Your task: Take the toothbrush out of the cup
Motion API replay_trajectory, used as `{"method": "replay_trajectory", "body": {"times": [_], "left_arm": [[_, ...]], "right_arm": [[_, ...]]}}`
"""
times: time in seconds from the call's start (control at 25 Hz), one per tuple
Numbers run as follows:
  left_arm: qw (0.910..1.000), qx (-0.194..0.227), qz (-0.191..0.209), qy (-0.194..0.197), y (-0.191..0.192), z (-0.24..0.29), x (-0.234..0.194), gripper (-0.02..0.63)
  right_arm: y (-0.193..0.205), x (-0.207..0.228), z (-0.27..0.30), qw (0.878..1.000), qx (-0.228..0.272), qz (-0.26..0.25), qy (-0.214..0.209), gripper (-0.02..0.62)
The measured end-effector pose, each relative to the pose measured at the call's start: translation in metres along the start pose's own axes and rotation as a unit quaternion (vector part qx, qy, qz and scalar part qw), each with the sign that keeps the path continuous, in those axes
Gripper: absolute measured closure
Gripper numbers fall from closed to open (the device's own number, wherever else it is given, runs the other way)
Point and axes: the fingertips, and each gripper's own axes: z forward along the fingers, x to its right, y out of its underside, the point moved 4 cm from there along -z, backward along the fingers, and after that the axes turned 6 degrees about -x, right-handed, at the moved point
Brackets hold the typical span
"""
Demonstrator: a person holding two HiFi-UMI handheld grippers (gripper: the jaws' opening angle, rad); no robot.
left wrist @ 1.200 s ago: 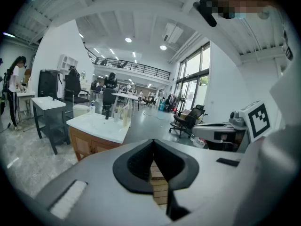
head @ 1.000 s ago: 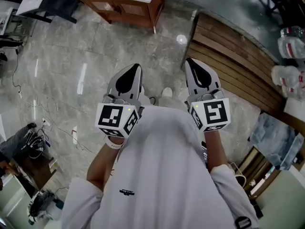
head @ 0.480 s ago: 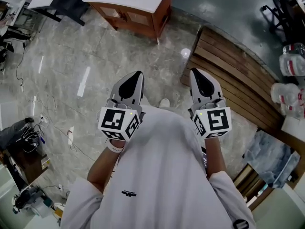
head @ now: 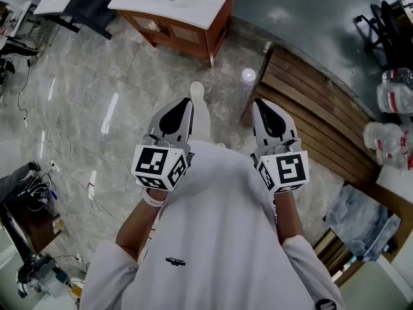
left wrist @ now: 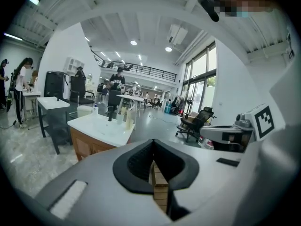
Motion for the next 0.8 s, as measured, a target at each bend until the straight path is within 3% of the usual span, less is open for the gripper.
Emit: {"method": "replay_trajectory", "body": {"times": [0.2, 0.52, 0.8], "left_arm": [[0.9999, 0.009, -0.007, 0.004, -0.037, 0.053, -0.053, 0.6], [0.9996, -0.011, 0.001, 0.028, -0.132, 0.165, -0.157, 0.6], [0.9991, -0.017, -0.004, 0.04, -0.197, 0.238, -0.232, 0.6]], "right_arm": [[-0.023, 0.025, 0.073, 1.0, -0.01, -0.004, 0.005, 0.586], [-0.094, 0.065, 0.225, 0.999, -0.024, 0.018, 0.013, 0.586], [-0.145, 0.106, 0.326, 0.998, -0.029, 0.026, 0.044, 0.587]]}}
